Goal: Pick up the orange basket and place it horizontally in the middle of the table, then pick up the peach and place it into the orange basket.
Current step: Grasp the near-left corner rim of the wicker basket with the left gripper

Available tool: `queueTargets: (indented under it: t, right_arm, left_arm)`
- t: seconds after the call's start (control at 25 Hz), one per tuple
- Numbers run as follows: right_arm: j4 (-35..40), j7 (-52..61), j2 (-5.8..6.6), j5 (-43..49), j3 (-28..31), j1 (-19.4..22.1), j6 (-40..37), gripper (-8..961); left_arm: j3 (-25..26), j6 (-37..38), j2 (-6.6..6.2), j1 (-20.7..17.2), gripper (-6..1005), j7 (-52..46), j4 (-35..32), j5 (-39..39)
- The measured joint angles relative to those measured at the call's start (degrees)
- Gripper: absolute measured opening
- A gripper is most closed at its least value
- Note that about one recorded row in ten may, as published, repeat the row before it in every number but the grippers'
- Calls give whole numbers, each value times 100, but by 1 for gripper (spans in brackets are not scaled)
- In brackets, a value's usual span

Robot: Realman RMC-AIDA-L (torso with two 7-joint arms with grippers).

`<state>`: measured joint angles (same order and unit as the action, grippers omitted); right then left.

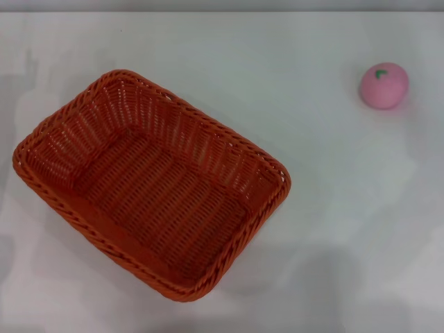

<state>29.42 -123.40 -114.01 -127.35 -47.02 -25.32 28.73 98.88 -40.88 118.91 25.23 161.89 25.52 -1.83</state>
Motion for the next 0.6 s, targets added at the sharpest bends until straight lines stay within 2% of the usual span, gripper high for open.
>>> queueTargets:
  t: [0.6]
  right_arm:
    - [6,0,32,0,9,0,1,497]
  left_arm:
    - [0,67,0,25,633,0,22,-1]
